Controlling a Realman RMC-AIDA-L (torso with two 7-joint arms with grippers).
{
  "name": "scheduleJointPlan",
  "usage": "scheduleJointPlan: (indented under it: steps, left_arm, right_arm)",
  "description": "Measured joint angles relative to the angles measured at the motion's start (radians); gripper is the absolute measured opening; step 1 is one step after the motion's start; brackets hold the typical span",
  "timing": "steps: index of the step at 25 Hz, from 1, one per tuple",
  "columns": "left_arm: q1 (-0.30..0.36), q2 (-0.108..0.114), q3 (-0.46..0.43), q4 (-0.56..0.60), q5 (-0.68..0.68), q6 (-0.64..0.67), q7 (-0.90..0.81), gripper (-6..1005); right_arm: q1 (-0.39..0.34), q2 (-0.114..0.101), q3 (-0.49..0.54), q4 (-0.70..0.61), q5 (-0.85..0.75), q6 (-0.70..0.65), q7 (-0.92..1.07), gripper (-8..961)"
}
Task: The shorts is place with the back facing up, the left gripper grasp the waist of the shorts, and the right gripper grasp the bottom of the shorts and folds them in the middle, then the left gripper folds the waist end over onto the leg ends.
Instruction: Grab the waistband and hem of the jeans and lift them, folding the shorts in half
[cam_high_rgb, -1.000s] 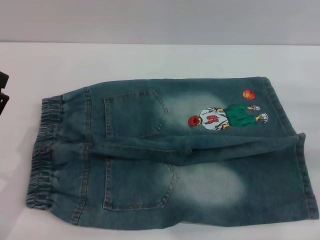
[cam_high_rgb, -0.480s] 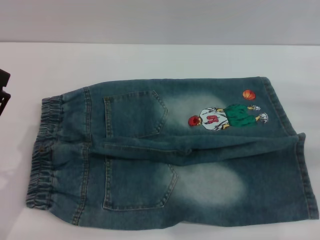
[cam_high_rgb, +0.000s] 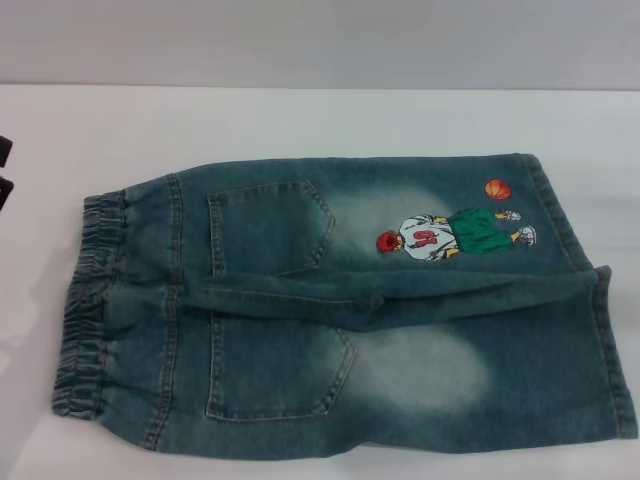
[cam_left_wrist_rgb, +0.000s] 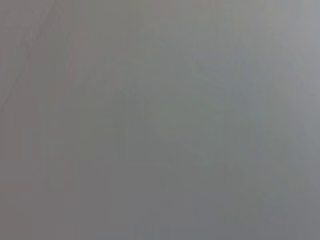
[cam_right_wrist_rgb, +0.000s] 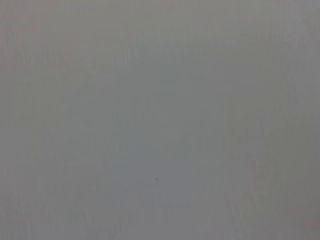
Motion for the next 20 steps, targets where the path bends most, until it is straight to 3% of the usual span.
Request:
scheduleJointPlan:
  steps: [7, 9, 13, 15, 17, 18, 20]
  left_arm:
    - [-0.014, 0.020, -0.004, 0.040, -0.002, -0.012, -0.078, 833]
    - [-0.029, 0.046, -0.005, 0.080, 0.000, -0.042, -0.166, 833]
    - [-0.036, 0.056, -0.004, 0.092, 0.002, -0.054, -0.193, 833]
    - [-0.087, 0.111, 0.007, 0.106, 0.007, -0.090, -0.351, 833]
    - [-0.090, 0.115, 0.008, 0.106, 0.008, -0.092, -0.363, 833]
    - [-0.112, 0.142, 0.009, 0.112, 0.031, -0.102, -0.426, 833]
    - [-0.129, 0.167, 0.006, 0.130, 0.074, -0.120, -0.483, 833]
  right_arm:
    - [0.011, 0.002, -0.007, -0.012, 0.000, 0.000, 0.002, 637]
    - [0.014, 0.002, -0.010, -0.012, 0.000, 0.000, 0.002, 637]
    - [0.017, 0.003, -0.011, -0.012, -0.001, 0.000, 0.002, 637]
    - [0.017, 0.003, -0.011, -0.012, -0.002, 0.000, 0.002, 637]
    - [0.017, 0.003, -0.010, -0.011, -0.002, 0.000, 0.003, 637]
    - [0.017, 0.003, -0.010, -0.011, -0.002, 0.000, 0.003, 637]
    - [0.017, 0.003, -0.010, -0.009, -0.002, 0.000, 0.003, 637]
